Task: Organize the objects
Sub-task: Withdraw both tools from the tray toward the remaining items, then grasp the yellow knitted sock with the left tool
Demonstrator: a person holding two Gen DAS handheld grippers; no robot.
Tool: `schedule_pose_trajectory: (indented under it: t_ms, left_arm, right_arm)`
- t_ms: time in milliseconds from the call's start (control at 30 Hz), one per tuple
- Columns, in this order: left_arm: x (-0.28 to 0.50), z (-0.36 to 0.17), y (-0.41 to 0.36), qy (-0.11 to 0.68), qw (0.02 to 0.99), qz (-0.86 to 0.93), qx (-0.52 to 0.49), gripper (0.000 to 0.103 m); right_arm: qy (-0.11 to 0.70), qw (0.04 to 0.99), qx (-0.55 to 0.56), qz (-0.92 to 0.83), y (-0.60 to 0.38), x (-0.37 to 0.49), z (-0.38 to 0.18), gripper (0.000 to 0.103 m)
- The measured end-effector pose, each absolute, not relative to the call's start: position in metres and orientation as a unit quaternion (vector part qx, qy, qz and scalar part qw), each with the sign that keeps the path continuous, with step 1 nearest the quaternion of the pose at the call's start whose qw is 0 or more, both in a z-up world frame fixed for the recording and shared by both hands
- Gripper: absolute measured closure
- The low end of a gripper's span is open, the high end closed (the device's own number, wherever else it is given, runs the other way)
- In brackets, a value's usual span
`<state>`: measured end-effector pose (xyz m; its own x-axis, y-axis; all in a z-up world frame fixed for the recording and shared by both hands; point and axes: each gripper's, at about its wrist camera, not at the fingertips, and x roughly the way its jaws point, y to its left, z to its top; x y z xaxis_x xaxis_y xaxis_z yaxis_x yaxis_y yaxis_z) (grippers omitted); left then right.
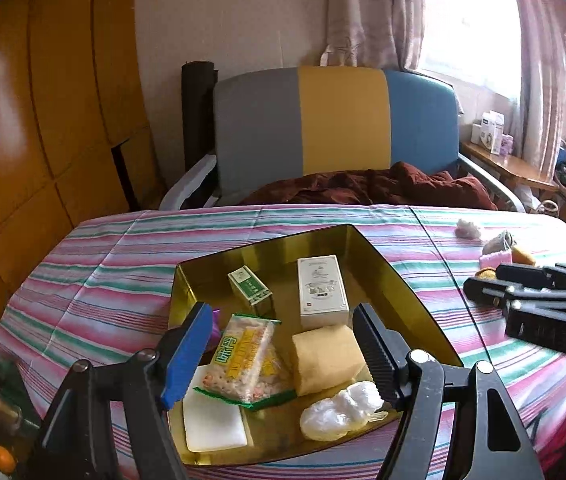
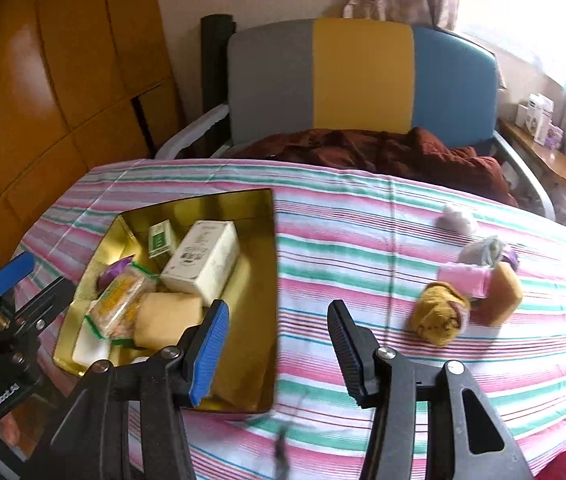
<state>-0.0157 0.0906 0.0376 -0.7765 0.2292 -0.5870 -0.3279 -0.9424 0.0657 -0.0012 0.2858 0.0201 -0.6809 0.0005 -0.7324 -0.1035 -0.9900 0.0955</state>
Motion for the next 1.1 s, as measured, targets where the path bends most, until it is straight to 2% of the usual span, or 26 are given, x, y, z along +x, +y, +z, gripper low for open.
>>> schedule_pose_trajectory:
  t_ms: [433, 700, 767, 833, 1000, 1100]
  left_arm:
    - [-0.011, 0.033, 0.123, 0.117, 0.178, 0.929, -0.302, 0.029]
    - [-0.009, 0.024, 0.147, 0.135, 0.203, 0.918, -0.314, 0.024]
    - [-0.009, 0.023, 0.153, 0.138, 0.209, 0.916, -0.315, 0.023]
    - [-0.008, 0.021, 0.161, 0.145, 0.217, 0.912, -0.318, 0.022]
    - [-0.008, 0.016, 0.184, 0.158, 0.243, 0.9, -0.325, 0.022]
    - [-0.009, 0.012, 0.202, 0.166, 0.26, 0.892, -0.331, 0.022]
  right_arm:
    - [0.094, 0.106, -0.382, 0.913, 0.37, 0.003, 0.028, 0.051]
    - [0.112, 0.166, -0.37, 0.907, 0.434, 0.007, 0.026, 0.051]
    - [0.118, 0.18, -0.364, 0.906, 0.452, 0.009, 0.026, 0.049]
    - [0.122, 0.197, -0.358, 0.905, 0.472, 0.01, 0.025, 0.039]
    - [0.144, 0.237, -0.358, 0.892, 0.519, 0.011, 0.01, 0.039]
    - [0.186, 0.253, -0.357, 0.88, 0.545, 0.019, -0.009, 0.039]
